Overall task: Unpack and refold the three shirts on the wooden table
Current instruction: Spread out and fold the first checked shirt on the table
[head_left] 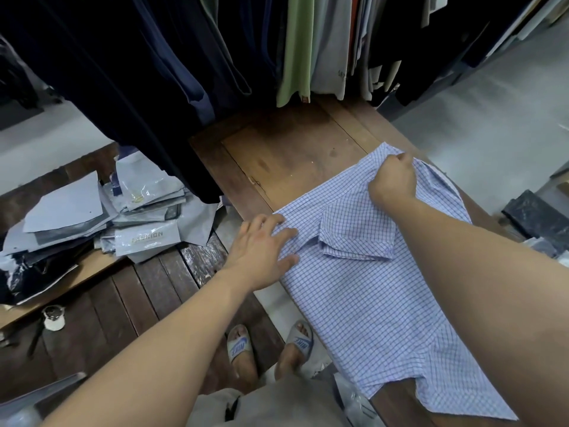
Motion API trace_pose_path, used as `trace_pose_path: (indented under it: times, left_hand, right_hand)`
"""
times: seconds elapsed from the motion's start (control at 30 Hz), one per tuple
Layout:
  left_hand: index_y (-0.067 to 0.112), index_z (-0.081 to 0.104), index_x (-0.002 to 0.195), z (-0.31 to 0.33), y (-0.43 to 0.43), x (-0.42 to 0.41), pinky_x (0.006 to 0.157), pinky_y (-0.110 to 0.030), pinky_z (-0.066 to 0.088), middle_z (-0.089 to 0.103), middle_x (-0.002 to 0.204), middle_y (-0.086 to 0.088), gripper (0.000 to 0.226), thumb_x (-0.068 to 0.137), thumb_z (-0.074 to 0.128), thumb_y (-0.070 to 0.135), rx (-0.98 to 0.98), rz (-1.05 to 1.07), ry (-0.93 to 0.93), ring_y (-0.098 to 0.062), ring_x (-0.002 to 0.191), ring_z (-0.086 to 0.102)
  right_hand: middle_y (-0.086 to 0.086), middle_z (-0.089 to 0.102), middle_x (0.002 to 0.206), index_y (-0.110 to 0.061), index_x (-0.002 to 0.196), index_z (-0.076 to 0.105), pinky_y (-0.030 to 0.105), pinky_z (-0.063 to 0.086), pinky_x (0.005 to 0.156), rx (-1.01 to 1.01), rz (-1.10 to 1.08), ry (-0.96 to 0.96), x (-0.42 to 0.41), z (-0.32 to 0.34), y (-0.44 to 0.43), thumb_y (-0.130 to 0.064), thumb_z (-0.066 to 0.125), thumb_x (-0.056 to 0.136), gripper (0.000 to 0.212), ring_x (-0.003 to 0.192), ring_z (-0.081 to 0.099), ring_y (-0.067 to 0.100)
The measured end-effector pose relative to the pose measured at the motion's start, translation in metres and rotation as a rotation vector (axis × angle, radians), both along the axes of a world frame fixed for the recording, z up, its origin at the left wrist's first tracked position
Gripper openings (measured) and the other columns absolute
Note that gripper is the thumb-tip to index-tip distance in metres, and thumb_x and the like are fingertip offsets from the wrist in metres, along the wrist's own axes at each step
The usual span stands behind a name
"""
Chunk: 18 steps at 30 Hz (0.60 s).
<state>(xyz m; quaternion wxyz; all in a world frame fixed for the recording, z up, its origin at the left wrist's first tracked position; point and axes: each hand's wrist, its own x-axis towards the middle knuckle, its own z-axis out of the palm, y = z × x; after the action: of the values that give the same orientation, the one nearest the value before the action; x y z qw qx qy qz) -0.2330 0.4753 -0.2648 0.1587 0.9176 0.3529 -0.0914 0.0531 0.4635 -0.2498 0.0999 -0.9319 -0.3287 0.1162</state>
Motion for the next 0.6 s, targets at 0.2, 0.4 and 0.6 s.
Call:
trace_pose_path:
  times: [0.2, 0.4, 0.6]
  left_hand:
    - [0.026, 0.06, 0.13, 0.008, 0.002, 0.03, 0.11, -0.039, 0.029, 0.043, 0.147, -0.001, 0.043, 0.106, 0.033, 0.049, -0.013, 0.15, -0.099, -0.023, 0.135, 0.032]
    - [0.038, 0.023, 0.158, -0.008, -0.002, 0.037, 0.127, -0.04, -0.001, -0.002, 0.17, -0.001, 0.049, 0.11, 0.032, 0.034, -0.16, 0.002, -0.003, -0.023, 0.156, -0.008]
    - [0.021, 0.051, 0.135, 0.002, -0.002, 0.043, 0.125, -0.039, -0.001, 0.013, 0.168, -0.008, 0.036, 0.1, 0.039, 0.016, -0.153, 0.095, -0.044, -0.026, 0.156, 0.003]
  right_hand:
    - [0.021, 0.034, 0.149, -0.011, 0.133, 0.052, 0.052, 0.035, 0.105, -0.063, 0.174, -0.182, -0.007, 0.005, -0.01, -0.027, 0.05, 0.096, 0.04, 0.129, 0.037, 0.043]
    - [0.016, 0.037, 0.153, -0.008, 0.145, 0.043, 0.054, 0.022, 0.114, -0.408, 0.298, -0.245, -0.002, -0.002, -0.021, -0.056, 0.035, 0.098, 0.067, 0.142, 0.026, 0.041]
    - [0.017, 0.032, 0.156, -0.006, 0.142, 0.046, 0.054, 0.022, 0.115, -0.414, 0.304, -0.228, 0.006, 0.004, -0.02, -0.055, 0.037, 0.096, 0.068, 0.143, 0.025, 0.04]
